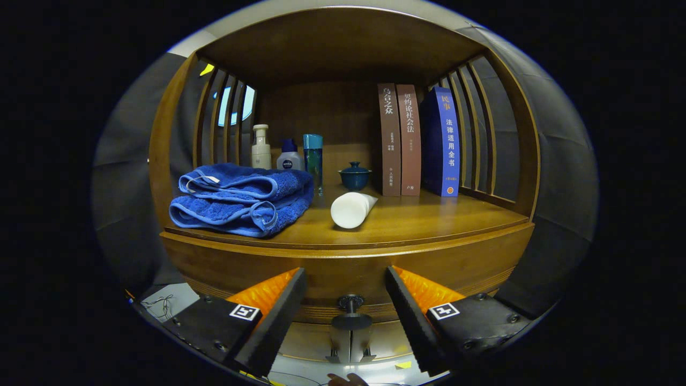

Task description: Pull open the drawer, take out the items inside it, and place them on the countertop above the cabinet.

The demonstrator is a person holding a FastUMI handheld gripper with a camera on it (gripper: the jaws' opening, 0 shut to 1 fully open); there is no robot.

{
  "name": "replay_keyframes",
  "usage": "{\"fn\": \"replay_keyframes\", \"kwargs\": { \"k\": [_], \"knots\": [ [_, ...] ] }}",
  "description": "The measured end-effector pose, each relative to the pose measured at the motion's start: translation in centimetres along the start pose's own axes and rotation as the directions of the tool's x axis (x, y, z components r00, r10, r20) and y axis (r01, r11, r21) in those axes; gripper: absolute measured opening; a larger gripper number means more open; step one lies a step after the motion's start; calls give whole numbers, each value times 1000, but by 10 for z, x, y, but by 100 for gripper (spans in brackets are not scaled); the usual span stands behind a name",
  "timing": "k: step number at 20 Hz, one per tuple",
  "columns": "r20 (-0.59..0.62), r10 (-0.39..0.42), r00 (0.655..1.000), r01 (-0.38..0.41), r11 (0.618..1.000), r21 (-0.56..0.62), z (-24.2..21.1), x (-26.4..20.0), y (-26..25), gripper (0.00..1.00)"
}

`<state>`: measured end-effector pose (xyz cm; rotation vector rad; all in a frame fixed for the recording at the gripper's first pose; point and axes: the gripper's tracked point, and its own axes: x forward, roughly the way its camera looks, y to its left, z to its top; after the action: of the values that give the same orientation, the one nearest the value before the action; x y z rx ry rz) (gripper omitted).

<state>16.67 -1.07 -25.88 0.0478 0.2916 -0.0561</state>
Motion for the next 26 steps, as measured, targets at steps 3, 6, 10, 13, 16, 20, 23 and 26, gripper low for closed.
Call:
{"fn": "replay_keyframes", "kwargs": {
  "k": [3,6,10,13,16,20,23,26],
  "knots": [
    [-4,8,1000,-8,1000,-9,0,-1,1,99],
    [17,9,1000,-8,1000,-24,9,-8,1,99],
    [25,21,999,-21,1000,-14,18,-22,6,99],
    [41,38,998,-38,999,-9,30,-40,11,99],
    [82,48,996,-47,999,-8,51,-62,10,99],
    [132,48,990,-47,999,-12,82,-97,3,98],
    [149,58,987,-56,998,-19,99,-124,1,99],
    [165,66,984,-63,998,-23,115,-150,-1,99]
  ]
}}
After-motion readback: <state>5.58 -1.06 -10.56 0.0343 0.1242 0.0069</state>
